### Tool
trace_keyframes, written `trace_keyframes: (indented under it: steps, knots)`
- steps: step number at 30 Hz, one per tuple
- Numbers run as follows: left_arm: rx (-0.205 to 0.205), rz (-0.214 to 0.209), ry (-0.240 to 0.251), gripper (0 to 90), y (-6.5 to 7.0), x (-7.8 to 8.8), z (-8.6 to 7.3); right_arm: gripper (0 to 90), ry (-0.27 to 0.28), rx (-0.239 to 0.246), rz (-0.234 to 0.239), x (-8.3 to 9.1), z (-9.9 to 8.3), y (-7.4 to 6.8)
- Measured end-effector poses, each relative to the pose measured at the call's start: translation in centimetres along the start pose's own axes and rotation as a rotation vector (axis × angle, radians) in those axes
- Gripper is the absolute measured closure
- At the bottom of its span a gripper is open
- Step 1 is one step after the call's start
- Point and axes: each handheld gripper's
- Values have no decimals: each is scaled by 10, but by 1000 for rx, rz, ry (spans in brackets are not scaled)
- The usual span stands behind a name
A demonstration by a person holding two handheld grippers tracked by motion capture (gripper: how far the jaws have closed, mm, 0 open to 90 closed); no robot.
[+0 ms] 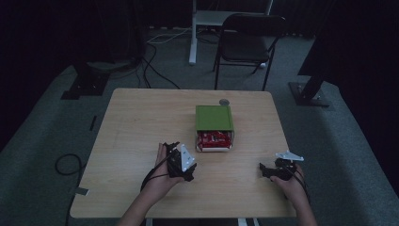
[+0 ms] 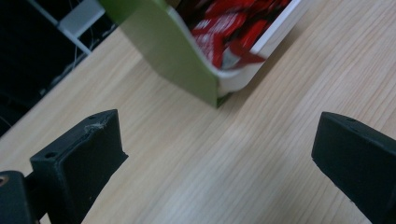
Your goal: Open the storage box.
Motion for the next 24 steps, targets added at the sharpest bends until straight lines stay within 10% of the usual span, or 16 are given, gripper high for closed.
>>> trace_keyframes:
  steps: [24]
  knots:
    - [-212, -64, -6, 29, 35, -34, 32, 108, 0, -1, 0, 0, 0, 0]
Point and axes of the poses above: each handheld gripper's, and its own axes: x roughly backward along the jaws, z roughly out of its top, y roughly to its right, and after that the axes turned 12 degrees about y, right-handed
